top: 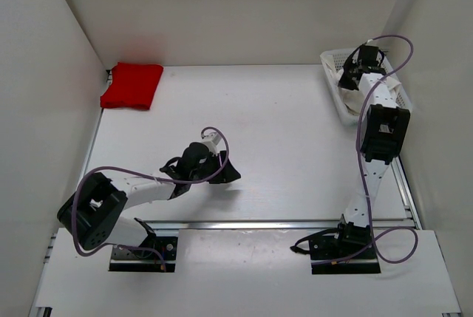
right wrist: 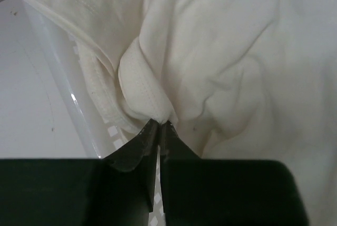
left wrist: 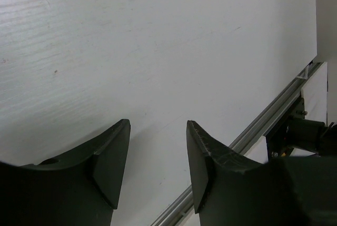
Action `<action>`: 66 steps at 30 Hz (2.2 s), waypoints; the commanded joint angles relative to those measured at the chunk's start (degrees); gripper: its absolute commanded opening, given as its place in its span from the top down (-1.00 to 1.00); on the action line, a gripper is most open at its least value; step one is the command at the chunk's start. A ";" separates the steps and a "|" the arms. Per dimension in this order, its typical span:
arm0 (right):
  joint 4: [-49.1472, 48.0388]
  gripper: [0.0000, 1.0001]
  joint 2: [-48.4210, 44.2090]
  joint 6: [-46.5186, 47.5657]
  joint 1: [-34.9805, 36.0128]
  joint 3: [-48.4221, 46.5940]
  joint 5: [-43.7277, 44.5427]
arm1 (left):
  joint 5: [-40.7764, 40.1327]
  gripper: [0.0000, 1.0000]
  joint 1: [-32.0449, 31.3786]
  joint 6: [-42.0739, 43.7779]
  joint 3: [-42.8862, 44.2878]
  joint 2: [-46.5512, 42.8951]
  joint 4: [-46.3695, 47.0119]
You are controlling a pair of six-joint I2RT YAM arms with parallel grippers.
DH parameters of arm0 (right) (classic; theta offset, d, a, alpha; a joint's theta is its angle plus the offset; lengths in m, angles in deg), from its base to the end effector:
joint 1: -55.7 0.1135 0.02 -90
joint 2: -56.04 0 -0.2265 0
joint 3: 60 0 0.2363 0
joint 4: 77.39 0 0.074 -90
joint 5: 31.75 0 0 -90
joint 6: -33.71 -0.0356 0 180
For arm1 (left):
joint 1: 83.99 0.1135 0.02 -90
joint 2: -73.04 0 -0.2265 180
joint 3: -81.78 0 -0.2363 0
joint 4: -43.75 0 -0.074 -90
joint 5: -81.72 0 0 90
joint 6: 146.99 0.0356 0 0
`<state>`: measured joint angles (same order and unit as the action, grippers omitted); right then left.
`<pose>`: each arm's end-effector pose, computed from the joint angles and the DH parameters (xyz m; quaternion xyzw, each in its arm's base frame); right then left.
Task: Fold and stack the t-shirts
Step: Grab crumpled tshirt from bin with the right arm, then move the tshirt to the center of the board
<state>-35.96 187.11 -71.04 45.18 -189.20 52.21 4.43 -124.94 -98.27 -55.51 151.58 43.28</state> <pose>0.4771 -0.0848 0.2015 0.1802 0.8992 0.0629 0.3937 0.1869 -0.1725 0.1328 0.0474 0.8868 -0.3696 0.2732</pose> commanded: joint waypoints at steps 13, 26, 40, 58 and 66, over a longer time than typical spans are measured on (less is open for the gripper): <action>-8.17 1.00 -39.72 0.41 5.06 9.03 -2.55 | 3.46 -0.16 3.49 -1.43 8.90 -2.16 -1.76; -8.26 1.00 -46.52 -0.62 30.65 -9.68 -23.80 | 6.89 -0.18 22.12 -6.45 3.64 -14.89 -2.72; -16.73 0.99 -34.68 -7.42 27.65 10.28 -27.20 | 3.73 -0.21 31.63 -2.76 1.35 -26.34 -10.20; -2.73 1.00 -41.42 10.48 41.57 -17.94 1.35 | 3.98 -0.20 18.79 -5.91 13.03 -9.98 -3.61; -3.51 1.00 -35.44 15.10 51.48 -23.41 4.84 | 5.84 -0.19 27.41 -6.10 9.43 -20.43 -6.15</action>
<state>-39.44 147.70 -57.05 100.48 -213.36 55.84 8.91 -99.80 -104.10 -44.88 135.78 37.53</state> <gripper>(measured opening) 0.026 0.599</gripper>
